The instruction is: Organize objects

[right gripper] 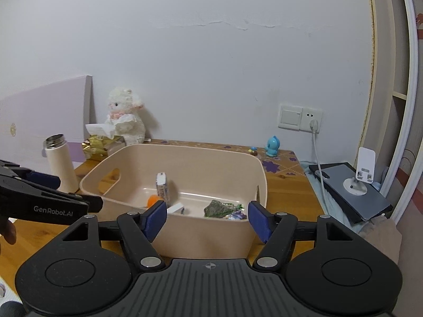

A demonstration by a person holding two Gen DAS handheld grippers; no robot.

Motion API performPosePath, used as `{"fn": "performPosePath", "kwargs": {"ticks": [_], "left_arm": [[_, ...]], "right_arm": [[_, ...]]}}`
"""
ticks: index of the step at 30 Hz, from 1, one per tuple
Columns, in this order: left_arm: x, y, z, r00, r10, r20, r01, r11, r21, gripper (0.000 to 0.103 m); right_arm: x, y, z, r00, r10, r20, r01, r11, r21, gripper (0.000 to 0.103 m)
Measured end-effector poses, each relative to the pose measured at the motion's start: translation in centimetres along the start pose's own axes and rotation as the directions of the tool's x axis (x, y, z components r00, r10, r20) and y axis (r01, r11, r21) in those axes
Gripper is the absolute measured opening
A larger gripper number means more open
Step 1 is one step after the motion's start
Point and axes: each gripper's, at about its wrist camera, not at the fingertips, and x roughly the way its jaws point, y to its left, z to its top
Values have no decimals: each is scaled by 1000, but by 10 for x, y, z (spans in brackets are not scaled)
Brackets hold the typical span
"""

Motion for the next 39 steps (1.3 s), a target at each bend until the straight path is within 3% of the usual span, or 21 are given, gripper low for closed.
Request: {"fn": "performPosePath", "kwargs": {"ticks": [21,39], "left_arm": [[-97,-2,-52,997,-51,64,55,996,-65,81],[-149,0,-85,996,-11,85,14,999,-41,88]], "right_arm": [[-98,-5,-27,997,40,62,-43,997,58,77],[-137,17,-38,996,60,63,-61,998,15,80]]}}
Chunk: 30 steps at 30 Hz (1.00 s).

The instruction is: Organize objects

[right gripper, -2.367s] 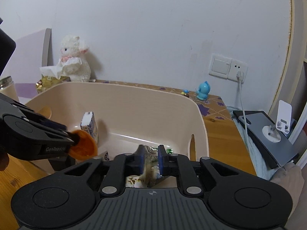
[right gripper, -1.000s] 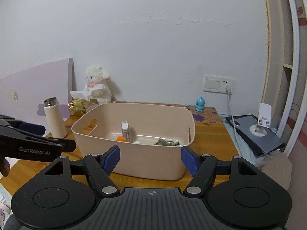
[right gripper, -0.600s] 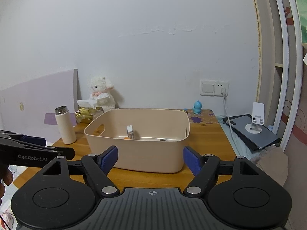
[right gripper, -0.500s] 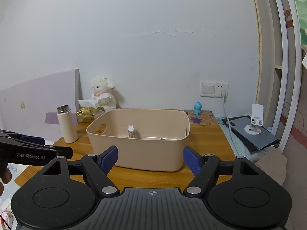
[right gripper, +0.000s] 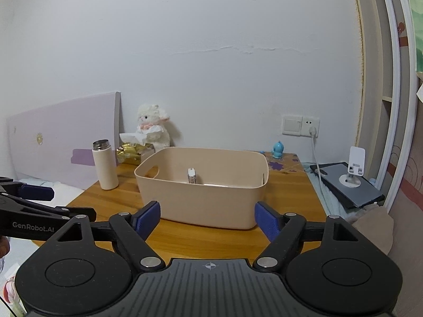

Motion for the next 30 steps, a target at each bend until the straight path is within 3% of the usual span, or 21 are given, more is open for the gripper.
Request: {"fn": "performPosePath", "kwargs": {"ticks": [7,19,30], "left_arm": [[-10,-2,-4,1000,-9,22,9,1000,19,93],[-13,6,-2,999,-38,-1,38,999,-38,96],[-4,17,2,1000,-27,-11,26,999,-31,97]], "right_arm": [[-6,1,-2,1000,-1,2,1,1000,-1,80],[-4,-3,-4,1000,-6,-12,6,1000,3,81],[15,-5,-6,999,-11,-39,12,1000,16,84]]}}
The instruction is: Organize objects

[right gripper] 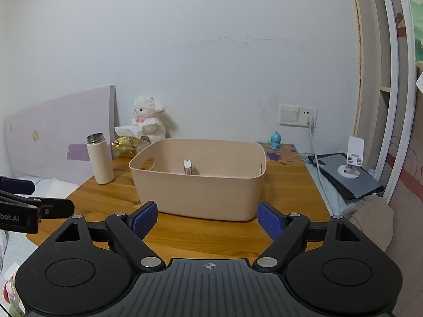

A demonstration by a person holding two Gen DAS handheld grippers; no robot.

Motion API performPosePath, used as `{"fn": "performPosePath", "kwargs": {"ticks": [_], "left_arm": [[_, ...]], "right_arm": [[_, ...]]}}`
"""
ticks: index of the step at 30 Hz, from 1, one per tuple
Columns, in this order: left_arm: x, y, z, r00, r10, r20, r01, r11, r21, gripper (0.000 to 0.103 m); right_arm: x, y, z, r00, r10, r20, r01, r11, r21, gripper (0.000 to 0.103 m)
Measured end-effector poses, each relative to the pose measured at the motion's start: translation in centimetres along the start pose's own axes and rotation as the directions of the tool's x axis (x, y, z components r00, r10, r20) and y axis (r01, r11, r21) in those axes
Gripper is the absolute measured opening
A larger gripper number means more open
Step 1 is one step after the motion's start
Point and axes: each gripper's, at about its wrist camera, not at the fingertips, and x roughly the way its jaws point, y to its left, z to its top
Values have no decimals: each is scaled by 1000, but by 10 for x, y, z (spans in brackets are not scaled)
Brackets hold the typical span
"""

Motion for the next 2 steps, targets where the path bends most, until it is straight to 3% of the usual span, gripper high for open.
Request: {"fn": "performPosePath", "kwargs": {"ticks": [2], "left_arm": [[4,3,1,1000,-1,-7,1,1000,-10,97]], "right_arm": [[6,0,-1,1000,2,-13,-2,1000,0,85]]}}
